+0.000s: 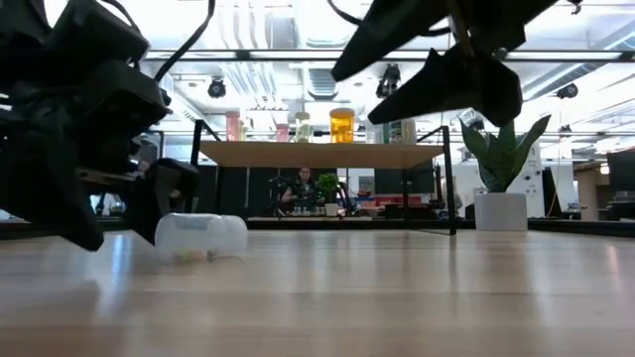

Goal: Pick and place medicine bottles onto shelf by color
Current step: Put the transparent pill bottle on the shelf

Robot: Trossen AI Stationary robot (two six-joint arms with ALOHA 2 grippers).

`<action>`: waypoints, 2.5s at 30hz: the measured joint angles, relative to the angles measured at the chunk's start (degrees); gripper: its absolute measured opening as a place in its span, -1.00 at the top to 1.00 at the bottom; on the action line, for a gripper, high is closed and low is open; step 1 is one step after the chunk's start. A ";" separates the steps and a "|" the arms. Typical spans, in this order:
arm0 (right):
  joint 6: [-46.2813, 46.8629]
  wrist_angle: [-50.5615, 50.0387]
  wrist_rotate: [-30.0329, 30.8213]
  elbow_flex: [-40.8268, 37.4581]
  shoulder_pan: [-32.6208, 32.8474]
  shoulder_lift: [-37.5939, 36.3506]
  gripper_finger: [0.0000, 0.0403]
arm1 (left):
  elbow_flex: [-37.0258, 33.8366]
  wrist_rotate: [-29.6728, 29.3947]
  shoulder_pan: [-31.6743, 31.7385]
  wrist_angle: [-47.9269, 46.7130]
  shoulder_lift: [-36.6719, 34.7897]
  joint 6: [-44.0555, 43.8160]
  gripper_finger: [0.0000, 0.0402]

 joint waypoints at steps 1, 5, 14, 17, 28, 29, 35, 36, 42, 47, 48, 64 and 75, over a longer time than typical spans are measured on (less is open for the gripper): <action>0.49 0.02 -0.05 -0.04 -0.10 0.22 -0.17 | 0.61 0.40 -0.25 0.10 0.91 0.01 -0.19; 1.90 0.01 -0.07 -0.09 -0.21 1.18 -0.17 | 3.17 1.69 -1.20 0.48 4.30 0.01 -0.19; 2.71 0.51 -3.89 0.12 -1.86 2.22 -0.17 | 8.36 7.01 -2.48 1.08 6.67 2.33 -0.19; -0.41 0.22 -5.63 0.82 -3.41 2.33 -0.17 | 8.37 7.15 -2.42 -3.57 2.80 3.01 -0.19; -35.73 -0.25 -14.85 10.33 -10.77 5.20 -0.16 | 3.00 3.76 -2.79 -18.70 -29.41 6.00 -0.19; -39.81 -0.86 -16.08 11.80 -11.34 5.94 -0.16 | 1.94 3.75 -2.79 -18.74 -32.75 6.36 -0.19; -56.87 -14.78 -19.54 22.53 -14.67 13.40 -0.16 | -5.61 3.77 -2.88 -11.66 -48.97 7.59 -0.19; -57.72 -18.31 -19.67 24.94 -15.18 15.09 -0.16 | -6.93 3.77 -2.88 -11.20 -51.25 7.60 -0.19; -48.02 -35.92 -22.61 39.23 -17.54 24.54 -0.16 | -12.65 3.77 -2.88 -6.92 -60.87 7.63 -0.19; -45.11 -41.10 -23.85 47.16 -17.50 28.45 -0.16 | -14.98 3.75 -2.86 -5.73 -64.10 7.49 -0.19; -44.95 -41.76 -23.83 48.21 -17.39 28.53 -0.16 | -15.25 3.76 -2.86 -5.73 -64.46 7.40 -0.19; -62.98 -40.79 -23.51 44.06 -14.72 26.72 -0.16 | -17.93 0.35 -2.86 -0.67 -60.00 1.87 -0.19; -73.34 -30.45 -25.93 43.08 -16.64 26.72 -0.16 | -17.10 0.43 -2.86 6.10 -56.68 1.92 -0.19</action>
